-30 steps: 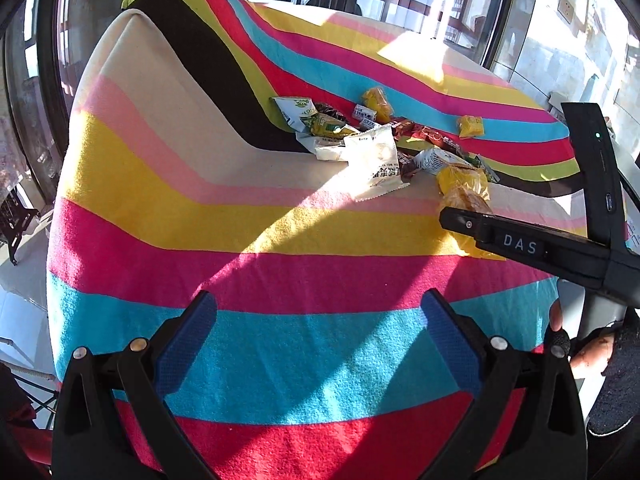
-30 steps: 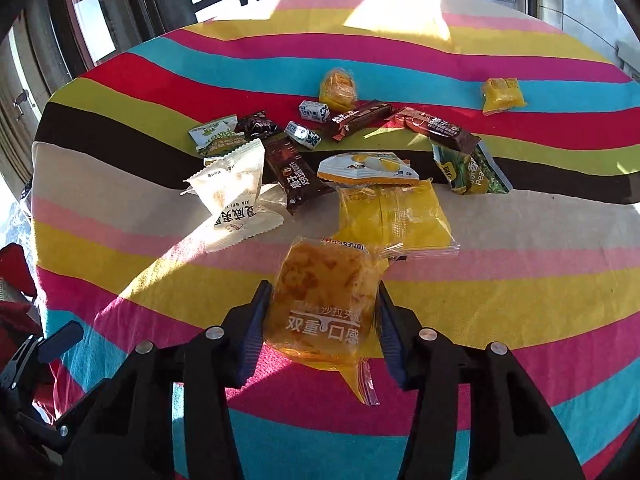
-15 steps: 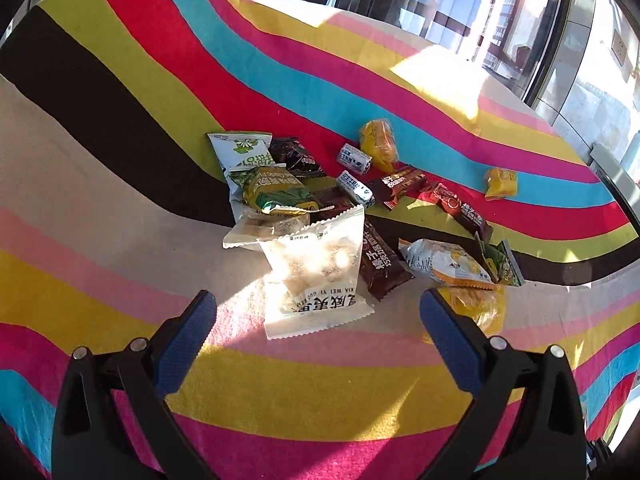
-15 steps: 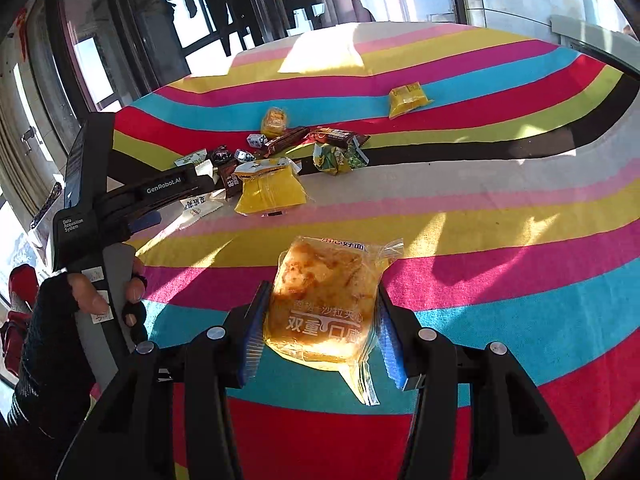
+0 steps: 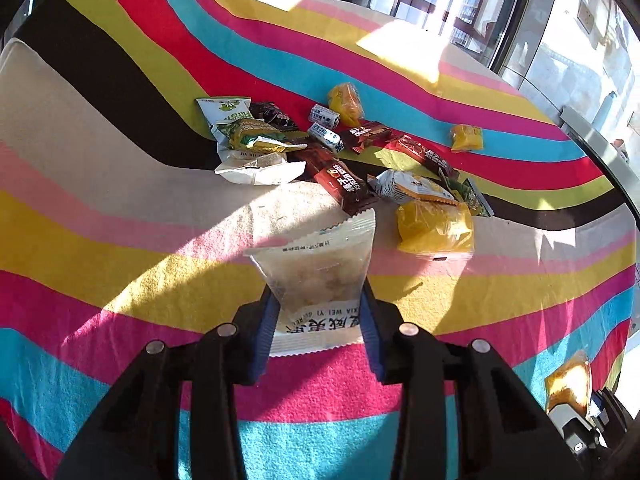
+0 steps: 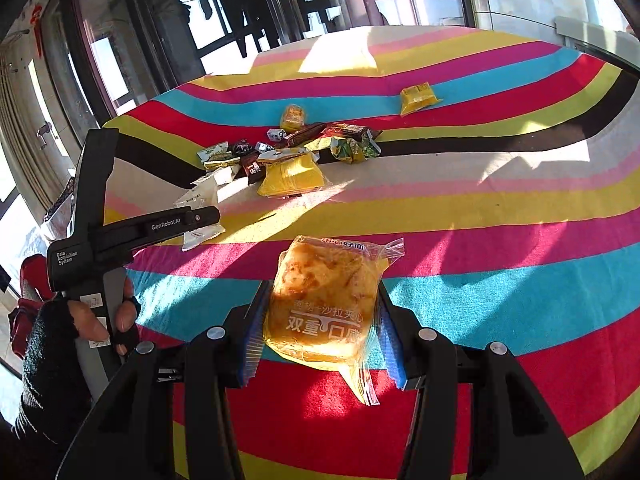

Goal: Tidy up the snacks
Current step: 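Carry both snacks to the white bin and open both tools to drop them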

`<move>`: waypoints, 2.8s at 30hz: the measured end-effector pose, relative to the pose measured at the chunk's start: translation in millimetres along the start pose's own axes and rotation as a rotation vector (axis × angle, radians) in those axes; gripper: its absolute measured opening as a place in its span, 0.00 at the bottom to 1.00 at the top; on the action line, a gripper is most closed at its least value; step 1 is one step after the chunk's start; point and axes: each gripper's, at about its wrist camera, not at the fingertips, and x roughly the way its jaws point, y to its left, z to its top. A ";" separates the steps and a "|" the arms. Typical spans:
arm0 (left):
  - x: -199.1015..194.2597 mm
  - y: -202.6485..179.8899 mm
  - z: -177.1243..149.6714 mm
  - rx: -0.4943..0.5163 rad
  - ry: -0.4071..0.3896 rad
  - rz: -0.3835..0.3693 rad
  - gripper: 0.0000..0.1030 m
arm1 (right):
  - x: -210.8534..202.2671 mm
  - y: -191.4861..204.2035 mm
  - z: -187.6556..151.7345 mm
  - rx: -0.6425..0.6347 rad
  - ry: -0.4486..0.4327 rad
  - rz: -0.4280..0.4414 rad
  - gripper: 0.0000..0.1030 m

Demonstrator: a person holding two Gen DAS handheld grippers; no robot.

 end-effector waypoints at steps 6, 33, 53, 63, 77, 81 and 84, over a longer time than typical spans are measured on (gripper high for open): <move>-33.1 -5.2 -27.5 0.073 -0.015 -0.009 0.37 | 1.7 16.8 -8.7 -0.026 0.019 0.005 0.48; -84.5 -92.1 -114.6 0.328 0.003 -0.137 0.37 | -74.6 -11.4 -60.4 -0.041 -0.001 -0.107 0.47; -105.2 -220.0 -182.5 0.648 0.065 -0.291 0.37 | -154.1 -104.2 -132.0 0.165 -0.050 -0.260 0.47; -107.1 -302.8 -233.9 0.858 0.160 -0.452 0.37 | -194.7 -160.3 -180.3 0.265 -0.055 -0.436 0.48; -106.0 -335.3 -266.1 0.878 0.227 -0.649 0.91 | -232.2 -212.6 -218.3 0.449 -0.053 -0.600 0.75; -105.7 -307.9 -240.7 0.802 0.173 -0.591 0.95 | -223.4 -204.2 -208.8 0.426 -0.050 -0.568 0.76; -106.1 -285.2 -221.4 0.746 0.131 -0.549 0.97 | -205.9 -191.6 -202.7 0.393 -0.023 -0.528 0.78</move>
